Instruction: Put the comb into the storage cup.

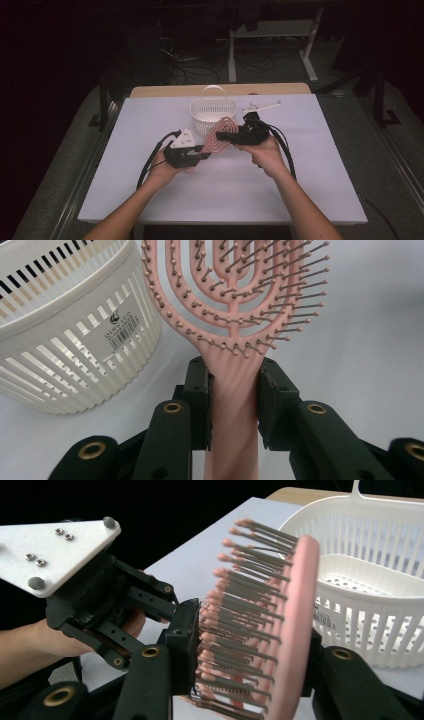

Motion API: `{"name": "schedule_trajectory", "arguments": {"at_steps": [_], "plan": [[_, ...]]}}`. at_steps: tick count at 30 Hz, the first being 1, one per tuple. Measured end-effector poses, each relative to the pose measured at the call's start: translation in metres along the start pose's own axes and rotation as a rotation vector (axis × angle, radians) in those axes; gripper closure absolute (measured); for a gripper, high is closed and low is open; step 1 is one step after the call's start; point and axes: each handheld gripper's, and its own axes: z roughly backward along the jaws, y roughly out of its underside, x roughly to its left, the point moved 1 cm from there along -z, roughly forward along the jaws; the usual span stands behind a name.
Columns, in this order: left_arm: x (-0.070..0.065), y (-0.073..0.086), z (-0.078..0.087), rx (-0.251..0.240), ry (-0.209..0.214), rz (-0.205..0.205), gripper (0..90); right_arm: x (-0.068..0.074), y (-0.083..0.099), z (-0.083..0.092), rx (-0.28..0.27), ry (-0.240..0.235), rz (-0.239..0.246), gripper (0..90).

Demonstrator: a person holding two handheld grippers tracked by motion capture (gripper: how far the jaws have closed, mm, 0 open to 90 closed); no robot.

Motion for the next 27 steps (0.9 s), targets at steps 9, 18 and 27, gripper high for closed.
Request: {"name": "schedule_trajectory", "arguments": {"at_steps": [9, 18, 27], "plan": [[0.0, 0.0, -0.001, -0.004, 0.006, -0.015, 71.0, 0.003, -0.001, 0.002, -0.016, -0.019, 0.013, 62.5], [0.002, 0.001, 0.0, -0.018, 0.017, -0.012, 55.0, 0.003, -0.003, 0.007, -0.037, -0.003, 0.025, 62.7], [0.011, 0.004, 0.007, -0.027, 0.063, 0.053, 40.0, 0.0, -0.005, 0.016, -0.052, 0.025, 0.035, 62.7]]}}
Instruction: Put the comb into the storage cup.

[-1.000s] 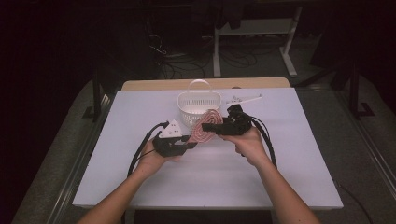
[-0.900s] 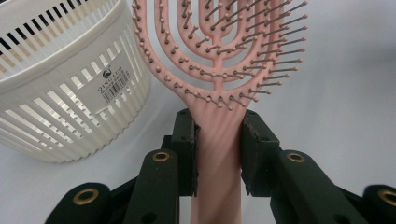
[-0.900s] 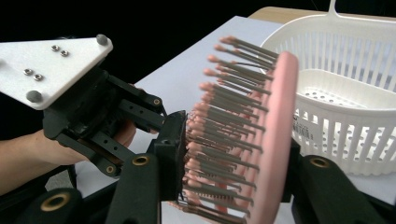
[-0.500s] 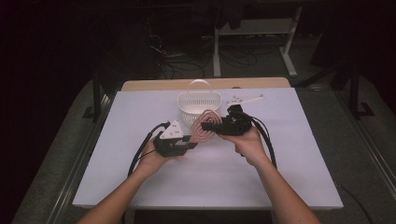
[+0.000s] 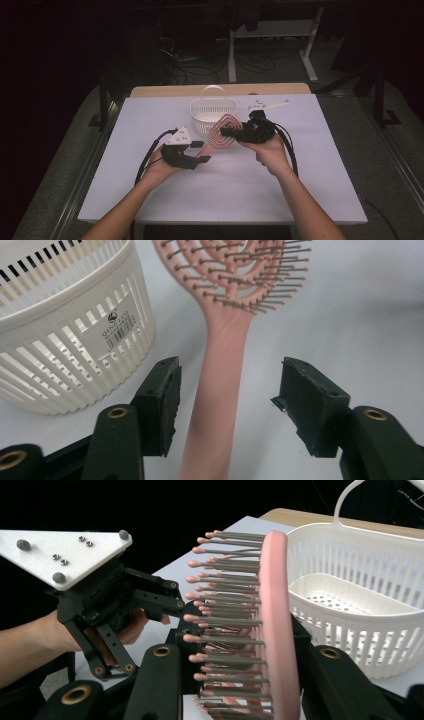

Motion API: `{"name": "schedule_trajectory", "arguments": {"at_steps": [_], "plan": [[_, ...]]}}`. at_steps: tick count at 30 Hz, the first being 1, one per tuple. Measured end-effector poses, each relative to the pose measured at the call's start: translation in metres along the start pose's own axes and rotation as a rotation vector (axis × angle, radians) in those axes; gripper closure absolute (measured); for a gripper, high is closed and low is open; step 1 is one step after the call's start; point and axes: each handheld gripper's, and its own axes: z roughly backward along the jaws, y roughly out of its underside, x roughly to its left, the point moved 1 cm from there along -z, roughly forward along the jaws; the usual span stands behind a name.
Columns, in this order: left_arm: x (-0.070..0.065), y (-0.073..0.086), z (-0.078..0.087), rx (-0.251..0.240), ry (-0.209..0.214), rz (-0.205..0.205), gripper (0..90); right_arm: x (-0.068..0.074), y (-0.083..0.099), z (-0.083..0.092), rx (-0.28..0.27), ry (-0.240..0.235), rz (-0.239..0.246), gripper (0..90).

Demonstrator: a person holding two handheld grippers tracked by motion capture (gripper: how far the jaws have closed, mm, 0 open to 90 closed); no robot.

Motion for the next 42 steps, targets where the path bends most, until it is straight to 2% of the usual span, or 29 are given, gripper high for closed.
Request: {"name": "schedule_trajectory", "arguments": {"at_steps": [8, 14, 20, 32, 36, 42], "plan": [[0.005, 0.005, 0.013, -0.002, 0.029, 0.033, 31.8, -0.002, -0.001, 0.005, -0.001, 0.019, 0.013, 62.7], [0.008, 0.013, 0.025, 0.001, 0.024, 0.038, 25.4, -0.004, -0.001, 0.007, -0.004, 0.032, 0.015, 62.8], [0.007, 0.032, 0.04, -0.014, 0.022, 0.066, 18.4, -0.004, -0.002, 0.008, -0.004, 0.036, 0.018, 62.8], [0.002, 0.06, 0.053, 0.008, -0.021, 0.102, 4.8, -0.003, -0.006, 0.012, -0.009, 0.044, 0.025, 62.8], [0.001, 0.068, 0.056, 0.019, -0.02, 0.119, 0.5, -0.003, -0.01, 0.015, -0.02, 0.04, 0.023, 62.8], [-0.002, 0.077, 0.062, 0.035, -0.042, 0.117, 0.0, -0.005, -0.017, 0.018, -0.033, 0.04, 0.027, 62.8]]}}
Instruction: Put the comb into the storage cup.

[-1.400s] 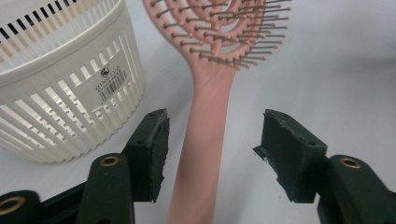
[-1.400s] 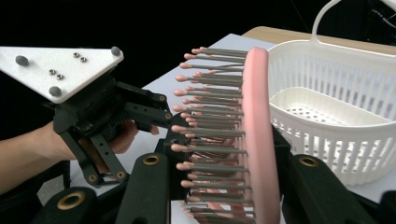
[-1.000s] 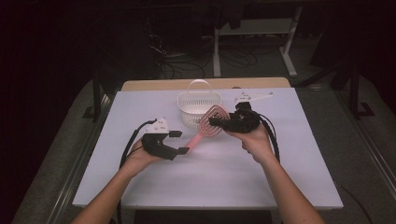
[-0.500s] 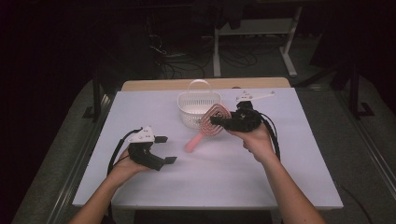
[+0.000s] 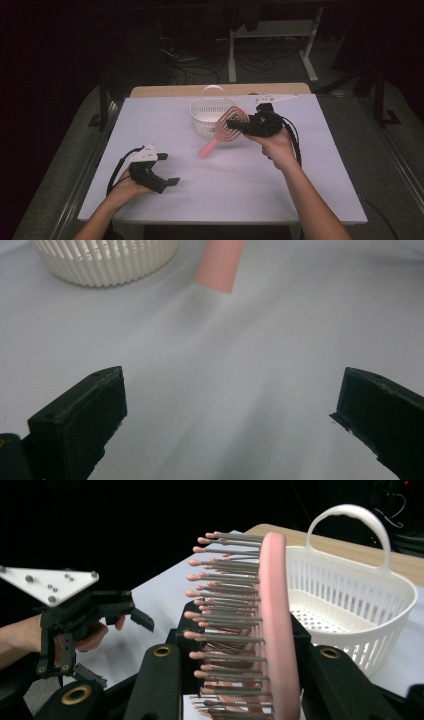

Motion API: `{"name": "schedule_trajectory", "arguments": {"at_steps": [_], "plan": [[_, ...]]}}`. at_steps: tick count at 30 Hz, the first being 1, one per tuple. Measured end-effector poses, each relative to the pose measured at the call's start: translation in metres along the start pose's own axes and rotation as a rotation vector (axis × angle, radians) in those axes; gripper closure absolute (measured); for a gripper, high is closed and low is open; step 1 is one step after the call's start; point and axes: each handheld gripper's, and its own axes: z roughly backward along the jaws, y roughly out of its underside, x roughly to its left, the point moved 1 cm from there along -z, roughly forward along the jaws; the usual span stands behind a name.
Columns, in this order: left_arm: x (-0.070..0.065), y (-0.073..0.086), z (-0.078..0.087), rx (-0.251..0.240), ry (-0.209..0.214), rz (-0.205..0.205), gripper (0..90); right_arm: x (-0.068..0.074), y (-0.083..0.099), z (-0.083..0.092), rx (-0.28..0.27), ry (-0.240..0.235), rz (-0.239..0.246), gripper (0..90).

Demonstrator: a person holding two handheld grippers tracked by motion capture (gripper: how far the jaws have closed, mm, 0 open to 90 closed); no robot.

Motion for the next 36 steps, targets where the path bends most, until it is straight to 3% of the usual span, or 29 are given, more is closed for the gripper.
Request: {"name": "schedule_trajectory", "arguments": {"at_steps": [4, 36], "plan": [[0.001, 0.001, 0.0, -0.007, -0.016, 0.003, 0.1, -0.001, -0.007, 0.002, -0.014, 0.001, 0.0, 62.8], [-0.004, 0.005, -0.006, 0.041, 0.005, -0.005, 0.1, -0.011, -0.076, 0.014, -0.13, 0.025, 0.004, 62.9]]}}
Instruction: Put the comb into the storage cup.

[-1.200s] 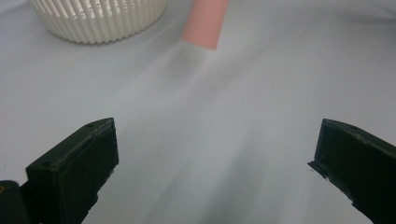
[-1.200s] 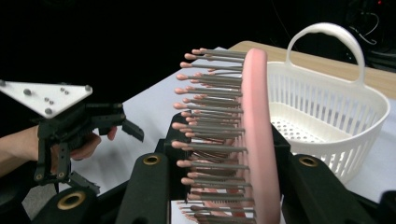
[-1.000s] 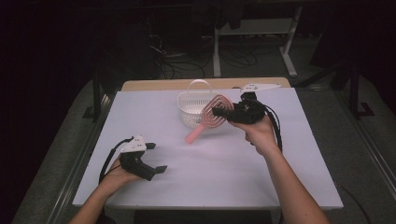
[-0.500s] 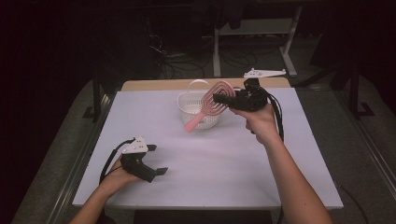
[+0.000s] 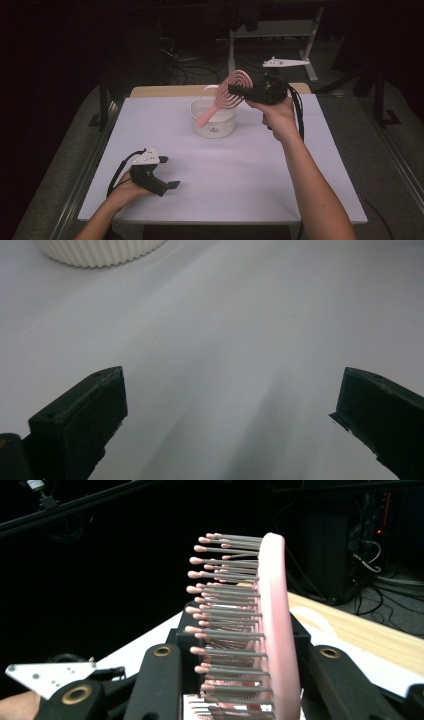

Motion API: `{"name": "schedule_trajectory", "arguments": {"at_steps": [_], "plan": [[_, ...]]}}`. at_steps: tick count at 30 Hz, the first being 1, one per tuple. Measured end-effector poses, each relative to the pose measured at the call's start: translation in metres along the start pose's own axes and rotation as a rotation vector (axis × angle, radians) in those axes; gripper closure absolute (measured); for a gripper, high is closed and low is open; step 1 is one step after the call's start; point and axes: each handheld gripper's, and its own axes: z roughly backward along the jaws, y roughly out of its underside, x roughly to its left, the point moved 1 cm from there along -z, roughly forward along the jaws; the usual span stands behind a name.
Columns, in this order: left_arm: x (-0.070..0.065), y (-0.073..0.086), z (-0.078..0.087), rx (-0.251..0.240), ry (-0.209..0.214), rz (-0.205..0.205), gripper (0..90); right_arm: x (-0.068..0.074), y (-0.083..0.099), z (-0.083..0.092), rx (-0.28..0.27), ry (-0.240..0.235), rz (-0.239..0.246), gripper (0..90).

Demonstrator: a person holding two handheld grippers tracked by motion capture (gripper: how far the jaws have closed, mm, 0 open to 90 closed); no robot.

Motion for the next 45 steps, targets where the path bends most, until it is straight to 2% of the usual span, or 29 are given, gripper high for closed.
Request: {"name": "schedule_trajectory", "arguments": {"at_steps": [10, 18, 29, 45], "plan": [[0.001, 0.001, 0.001, -0.002, -0.008, -0.002, 0.1, -0.007, -0.021, 0.001, -0.043, 0.036, -0.002, 62.9], [0.002, 0.001, 0.003, -0.011, -0.01, 0.003, 0.1, -0.016, -0.025, -0.007, -0.056, 0.079, 0.0, 63.0], [0.001, 0.001, 0.002, -0.011, -0.007, -0.001, 0.1, -0.029, -0.012, -0.036, -0.025, 0.129, -0.018, 62.9], [0.001, 0.001, 0.002, -0.01, -0.006, 0.001, 0.1, -0.047, 0.022, -0.062, 0.002, 0.145, -0.089, 62.9]]}}
